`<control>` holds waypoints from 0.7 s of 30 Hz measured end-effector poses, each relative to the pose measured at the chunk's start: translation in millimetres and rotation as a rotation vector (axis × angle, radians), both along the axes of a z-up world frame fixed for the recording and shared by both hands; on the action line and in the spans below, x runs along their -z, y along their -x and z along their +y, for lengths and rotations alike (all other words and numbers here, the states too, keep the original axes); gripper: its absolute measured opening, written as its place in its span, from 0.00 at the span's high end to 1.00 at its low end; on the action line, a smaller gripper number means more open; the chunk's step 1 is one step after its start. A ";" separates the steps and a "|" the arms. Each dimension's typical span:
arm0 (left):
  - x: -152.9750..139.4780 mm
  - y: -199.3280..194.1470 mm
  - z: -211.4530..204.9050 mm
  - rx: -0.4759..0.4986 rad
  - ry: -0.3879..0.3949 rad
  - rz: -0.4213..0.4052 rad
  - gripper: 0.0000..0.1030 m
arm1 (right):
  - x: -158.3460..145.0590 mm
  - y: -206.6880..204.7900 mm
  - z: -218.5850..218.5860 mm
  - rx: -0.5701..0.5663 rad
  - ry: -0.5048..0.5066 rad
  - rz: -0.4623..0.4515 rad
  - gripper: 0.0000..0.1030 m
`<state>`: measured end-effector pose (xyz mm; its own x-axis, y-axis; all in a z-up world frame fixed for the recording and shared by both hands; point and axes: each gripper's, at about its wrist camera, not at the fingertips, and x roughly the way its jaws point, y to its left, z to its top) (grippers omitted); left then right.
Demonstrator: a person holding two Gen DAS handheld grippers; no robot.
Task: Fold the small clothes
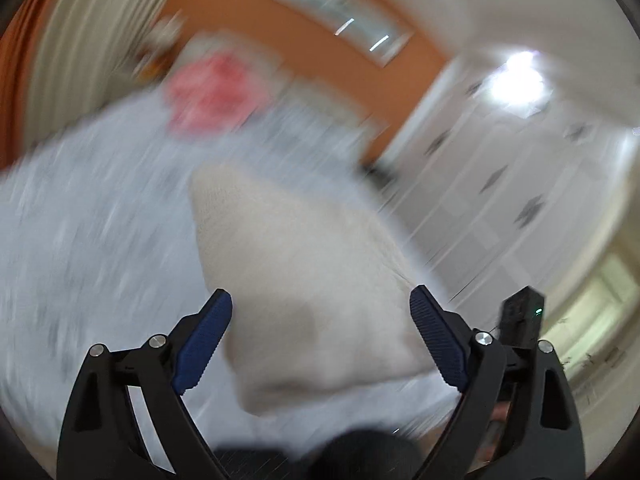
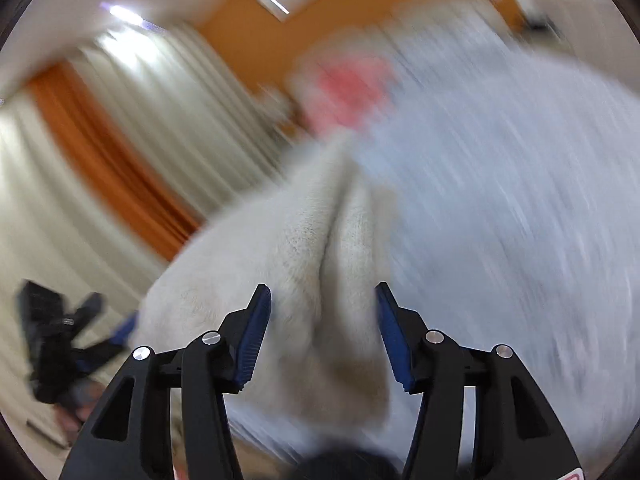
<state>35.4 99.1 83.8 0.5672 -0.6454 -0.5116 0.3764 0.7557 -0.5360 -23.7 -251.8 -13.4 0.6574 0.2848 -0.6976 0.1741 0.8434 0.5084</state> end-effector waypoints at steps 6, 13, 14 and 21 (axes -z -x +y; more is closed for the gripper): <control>161.8 -6.7 28.9 -0.182 -0.077 0.380 0.29 | 73.1 24.6 -16.4 0.036 -0.040 0.201 0.48; 166.9 -28.9 44.3 -0.245 0.141 0.424 0.17 | 78.4 -55.7 -3.9 0.024 -0.086 0.211 0.18; 171.4 -35.4 41.7 -0.247 0.166 0.445 0.17 | 90.1 -69.4 -0.1 0.025 -0.098 0.246 0.18; 215.3 -63.4 9.9 -0.189 0.118 0.581 0.39 | 132.3 -92.8 27.1 -0.007 -0.214 0.323 0.68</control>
<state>98.8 109.0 -131.5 0.3277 -0.6323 -0.7020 -0.1364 0.7036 -0.6974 69.1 -224.7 -145.7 0.4113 0.4503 -0.7925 0.3482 0.7259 0.5932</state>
